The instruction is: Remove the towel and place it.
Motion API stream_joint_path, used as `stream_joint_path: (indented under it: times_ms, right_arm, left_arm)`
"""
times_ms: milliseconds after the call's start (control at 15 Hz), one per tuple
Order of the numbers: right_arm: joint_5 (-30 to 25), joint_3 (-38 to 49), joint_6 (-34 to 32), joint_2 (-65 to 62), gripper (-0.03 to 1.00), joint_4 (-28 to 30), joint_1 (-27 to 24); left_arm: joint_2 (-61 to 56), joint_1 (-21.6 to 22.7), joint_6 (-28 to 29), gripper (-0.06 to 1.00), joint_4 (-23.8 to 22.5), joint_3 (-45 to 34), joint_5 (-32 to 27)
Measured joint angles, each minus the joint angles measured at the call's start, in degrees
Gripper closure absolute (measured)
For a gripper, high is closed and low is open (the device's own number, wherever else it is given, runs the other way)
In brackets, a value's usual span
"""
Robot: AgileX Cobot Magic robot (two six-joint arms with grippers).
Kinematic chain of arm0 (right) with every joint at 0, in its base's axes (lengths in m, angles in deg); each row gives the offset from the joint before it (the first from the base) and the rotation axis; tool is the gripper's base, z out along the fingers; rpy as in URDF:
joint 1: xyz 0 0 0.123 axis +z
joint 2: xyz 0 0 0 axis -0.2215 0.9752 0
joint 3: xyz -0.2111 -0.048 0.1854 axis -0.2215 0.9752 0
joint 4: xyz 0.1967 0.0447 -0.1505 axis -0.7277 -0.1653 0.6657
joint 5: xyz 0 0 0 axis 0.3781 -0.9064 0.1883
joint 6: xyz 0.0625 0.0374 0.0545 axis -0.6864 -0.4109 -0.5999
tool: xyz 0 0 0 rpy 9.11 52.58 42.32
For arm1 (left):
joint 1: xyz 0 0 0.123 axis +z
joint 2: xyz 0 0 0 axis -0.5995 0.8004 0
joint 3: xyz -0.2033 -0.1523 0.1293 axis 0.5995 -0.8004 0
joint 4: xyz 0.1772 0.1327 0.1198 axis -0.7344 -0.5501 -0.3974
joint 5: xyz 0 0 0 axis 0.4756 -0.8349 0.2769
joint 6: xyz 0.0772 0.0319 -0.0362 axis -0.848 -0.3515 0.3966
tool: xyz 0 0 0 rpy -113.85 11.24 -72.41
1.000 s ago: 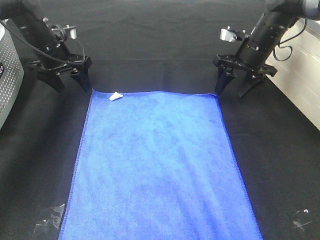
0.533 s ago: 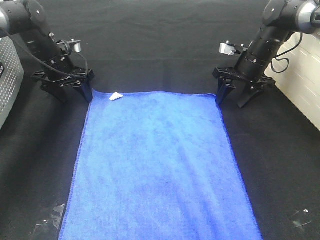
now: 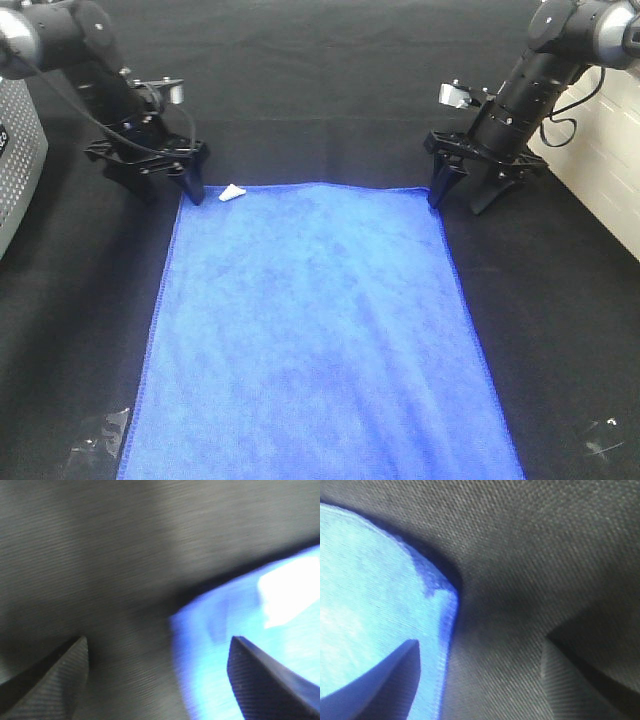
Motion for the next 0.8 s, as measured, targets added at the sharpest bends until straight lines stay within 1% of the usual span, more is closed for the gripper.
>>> stream_joint_path:
  times_ms: [133,333,533,800]
  right_arm:
    - [0.7,0.0,0.3,0.1,0.29,-1.4,0.3]
    - [1.9,0.0,1.0,0.1,0.29,-1.5,2.5]
    - [3.3,0.0,1.5,0.2,0.29,-1.5,5.0]
    - [6.3,0.0,1.5,0.3,0.31,-1.6,6.4]
  left_arm:
    - [0.1,-2.0,0.0,0.22,1.0,0.0,1.5]
    - [0.7,-4.0,0.0,0.22,2.8,0.2,2.1]
    - [1.3,-5.3,0.0,0.22,2.9,0.7,1.9]
    - [1.5,-5.8,-0.1,0.22,2.5,1.0,1.7]
